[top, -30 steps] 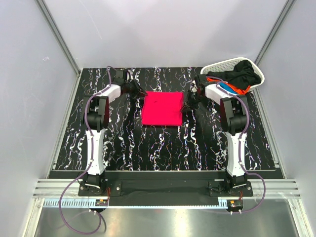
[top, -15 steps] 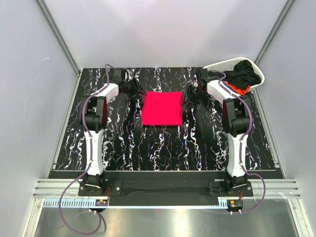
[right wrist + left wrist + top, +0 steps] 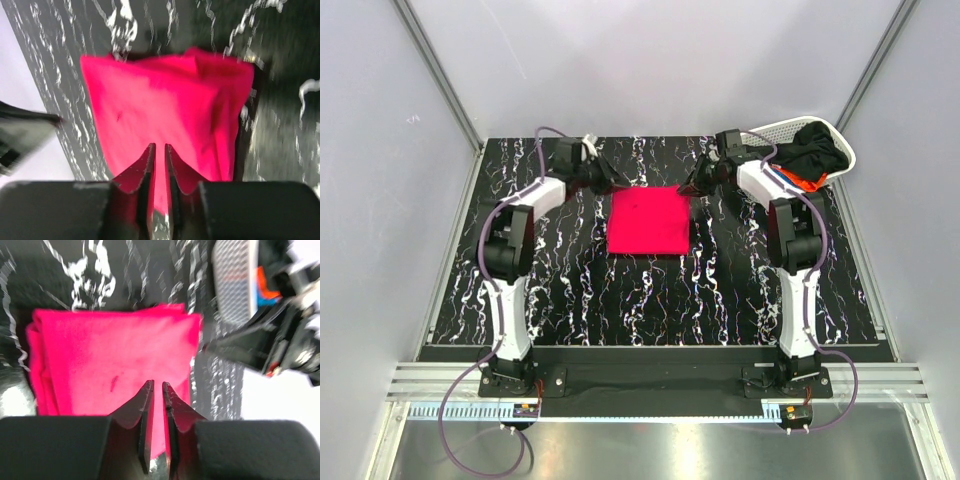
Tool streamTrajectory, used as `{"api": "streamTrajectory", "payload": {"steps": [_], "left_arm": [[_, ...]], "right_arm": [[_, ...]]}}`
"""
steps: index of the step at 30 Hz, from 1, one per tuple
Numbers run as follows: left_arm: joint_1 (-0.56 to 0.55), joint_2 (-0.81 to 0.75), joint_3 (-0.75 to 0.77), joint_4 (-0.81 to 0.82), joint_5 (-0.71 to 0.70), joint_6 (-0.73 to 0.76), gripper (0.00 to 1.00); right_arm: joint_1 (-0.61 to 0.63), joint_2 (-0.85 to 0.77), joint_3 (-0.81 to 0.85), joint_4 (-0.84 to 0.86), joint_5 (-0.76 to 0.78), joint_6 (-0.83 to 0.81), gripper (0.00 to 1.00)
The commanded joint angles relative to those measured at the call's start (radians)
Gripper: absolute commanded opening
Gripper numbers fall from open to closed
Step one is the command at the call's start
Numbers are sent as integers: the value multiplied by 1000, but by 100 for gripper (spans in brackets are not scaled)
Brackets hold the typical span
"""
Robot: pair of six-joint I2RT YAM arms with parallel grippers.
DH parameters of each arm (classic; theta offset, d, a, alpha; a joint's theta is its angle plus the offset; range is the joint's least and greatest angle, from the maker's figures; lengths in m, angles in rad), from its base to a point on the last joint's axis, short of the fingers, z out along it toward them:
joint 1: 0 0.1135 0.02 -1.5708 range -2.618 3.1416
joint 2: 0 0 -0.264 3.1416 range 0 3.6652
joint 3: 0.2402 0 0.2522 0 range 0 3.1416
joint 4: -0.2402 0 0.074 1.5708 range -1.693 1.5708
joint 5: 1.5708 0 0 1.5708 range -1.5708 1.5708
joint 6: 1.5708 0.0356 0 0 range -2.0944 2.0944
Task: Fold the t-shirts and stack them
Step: Fold the tshirt
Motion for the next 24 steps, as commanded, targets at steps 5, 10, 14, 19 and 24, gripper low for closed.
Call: {"api": "streamTrajectory", "payload": {"steps": [5,10,14,19,24], "left_arm": [[2,137,46,76,6,40,15],[22,226,106,48,5,62,15],[25,228,152,4,37,88,22],[28,61,103,-56,38,103,40],[28,-166,-18,-116,-2,111,60]], "right_arm": [[-6,139,64,142,42,-6,12],[-20,178,75,140,106,-44,13],[-23,158,113,74,127,-87,29],[-2,79,202,-165,184,-107,46],[34,-99,108,-309,238,-147,66]]}}
